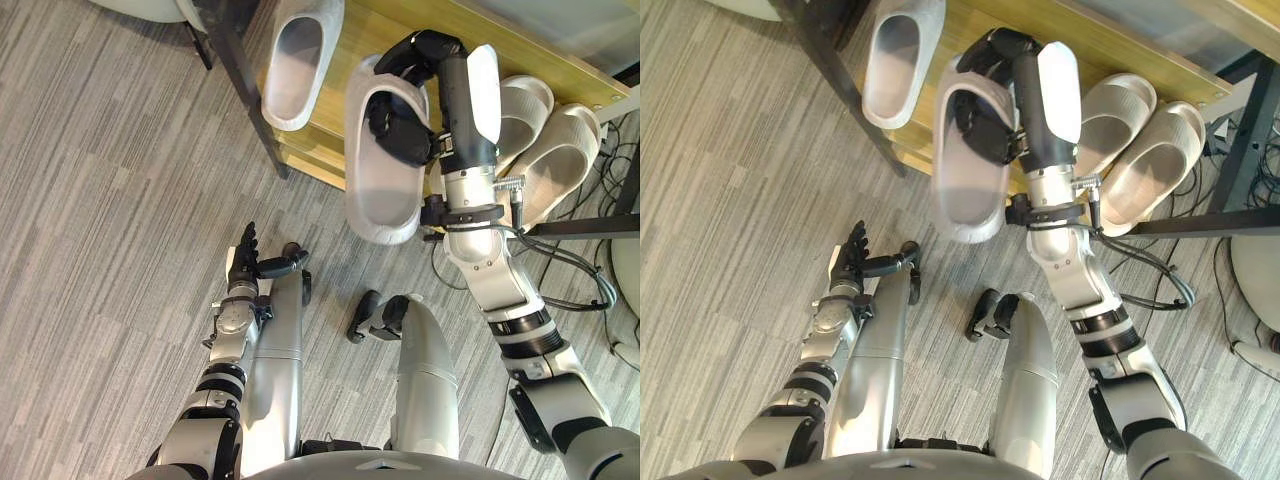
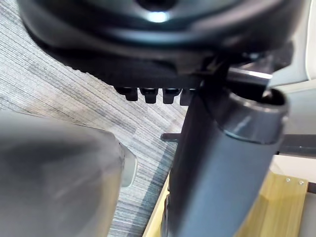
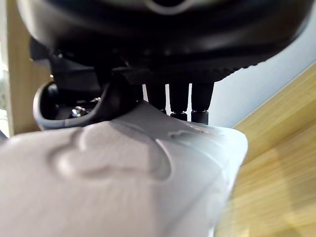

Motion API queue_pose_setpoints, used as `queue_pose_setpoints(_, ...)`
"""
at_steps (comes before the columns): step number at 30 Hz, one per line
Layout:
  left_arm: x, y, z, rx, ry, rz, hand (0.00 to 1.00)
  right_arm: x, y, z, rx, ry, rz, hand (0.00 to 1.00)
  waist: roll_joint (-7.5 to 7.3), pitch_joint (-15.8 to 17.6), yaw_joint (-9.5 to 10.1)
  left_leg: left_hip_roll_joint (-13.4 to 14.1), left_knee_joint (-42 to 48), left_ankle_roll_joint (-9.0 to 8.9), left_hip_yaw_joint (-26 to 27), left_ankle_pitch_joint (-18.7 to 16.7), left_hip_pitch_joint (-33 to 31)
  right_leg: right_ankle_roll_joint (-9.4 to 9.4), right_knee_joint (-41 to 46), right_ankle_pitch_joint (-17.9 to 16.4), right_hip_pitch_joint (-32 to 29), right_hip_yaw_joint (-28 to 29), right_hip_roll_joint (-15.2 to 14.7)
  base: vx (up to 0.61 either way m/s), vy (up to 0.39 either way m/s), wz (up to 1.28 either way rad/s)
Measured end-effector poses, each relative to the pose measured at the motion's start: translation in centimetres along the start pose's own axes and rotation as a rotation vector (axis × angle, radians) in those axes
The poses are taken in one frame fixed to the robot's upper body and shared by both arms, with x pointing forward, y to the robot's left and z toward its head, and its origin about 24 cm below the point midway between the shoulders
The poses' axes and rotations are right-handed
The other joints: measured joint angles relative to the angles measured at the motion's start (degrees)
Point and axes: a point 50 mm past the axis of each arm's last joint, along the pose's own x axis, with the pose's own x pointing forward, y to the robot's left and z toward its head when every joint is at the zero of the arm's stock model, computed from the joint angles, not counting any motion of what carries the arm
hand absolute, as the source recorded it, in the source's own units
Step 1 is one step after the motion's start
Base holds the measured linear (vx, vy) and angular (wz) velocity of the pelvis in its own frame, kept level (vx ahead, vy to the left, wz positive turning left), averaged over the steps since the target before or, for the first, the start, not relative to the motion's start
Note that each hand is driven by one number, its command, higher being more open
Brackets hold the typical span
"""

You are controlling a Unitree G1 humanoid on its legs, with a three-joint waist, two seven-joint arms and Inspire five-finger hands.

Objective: Organize the slippers on the shoe rack

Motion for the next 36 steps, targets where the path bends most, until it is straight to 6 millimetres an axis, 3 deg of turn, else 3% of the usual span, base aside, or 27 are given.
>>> queue_pose_setpoints(5, 0.0, 0.6, 0.0, 0.002, -0.006, 0.021, 1.0, 2.1, 0.0, -1.3, -0.053, 0.052, -0.004, 0.0, -0.34, -0.52, 1.63, -0.13, 0.21, 0.29, 0.02, 0.47, -2.14, -0.4, 1.05, -0.76, -1.82, -0.55, -0.69, 0.0, 0.004, 0.12)
queue_pose_setpoints(6, -0.2, 1.3, -0.5, 0.026, 0.012, 0.035, 1.0, 2.6, 0.0, -1.3, -0.056, 0.052, -0.008, 0.0, -0.34, -0.52, 1.6, -0.12, 0.32, 0.24, -0.09, 0.5, -2.68, -0.48, 1.15, -0.84, -2.28, -0.71, -0.72, 0.01, 0.015, 0.08)
queue_pose_setpoints(7, -1.1, 2.2, -2.7, 0.021, 0.095, 0.07, 1.0, 3.5, -0.4, -1.8, -0.068, 0.07, -0.022, 0.0, -0.34, -0.52, 1.62, -0.31, 0.62, 0.13, -0.45, 0.56, -4.04, -0.54, 1.45, -1.15, -3.2, -1.21, -0.97, 0.02, 0.021, 0.15)
queue_pose_setpoints(10, -1.2, 1.7, -2.6, -0.014, 0.076, 0.071, 1.0, 4.3, -1.0, -3.2, -0.122, 0.119, -0.023, 0.0, -0.35, -0.52, 2.68, -1.12, 1.05, -0.25, -0.68, 0.75, -4.93, -0.43, 2.54, -1.92, -3.88, -1.53, -1.9, 0.01, 0.013, 0.16)
queue_pose_setpoints(12, -1.3, 1.7, -2.7, -0.01, 0.081, 0.075, 1.0, 4.8, -1.2, -3.0, -0.11, 0.119, -0.039, 0.0, -0.37, -0.53, 2.74, -1.69, 1.13, -0.25, -0.7, 0.68, -5.24, -0.5, 3.23, -2.46, -4.11, -1.62, -2.55, 0.0, 0.003, 0.17)
queue_pose_setpoints(13, -1.3, 1.7, -2.7, -0.009, 0.083, 0.077, 1.0, 5.2, -1.3, -2.9, -0.112, 0.117, -0.043, 1.0, -0.37, -0.54, 2.88, -1.71, 1.12, -0.14, -0.78, 0.6, -5.43, -0.58, 3.28, -2.53, -4.23, -1.74, -2.57, -0.01, -0.003, 0.08)
queue_pose_setpoints(20, -1.3, 1.4, -2.6, -0.012, 0.065, 0.067, 1.0, 6.9, -2.6, -3.2, -0.145, 0.144, -0.11, 1.0, -0.47, -1.07, 3.37, -2.86, 1.15, -0.35, -0.84, 0.78, -6.95, -0.63, 4.65, -4.23, -4.9, -2.98, -4.48, 0.01, -0.01, 0.17)
queue_pose_setpoints(36, -1.9, 1.2, -3.6, 0.007, 0.096, 0.052, 1.0, 7.0, -2.8, -2.7, -0.139, 0.133, -0.142, 1.0, -0.44, -3.46, 2.82, -2.94, 1.15, -0.69, -0.63, 0.87, -6.9, -0.59, 4.84, -4.64, -5.04, -2.84, -4.68, 0.01, -0.002, 0.02)
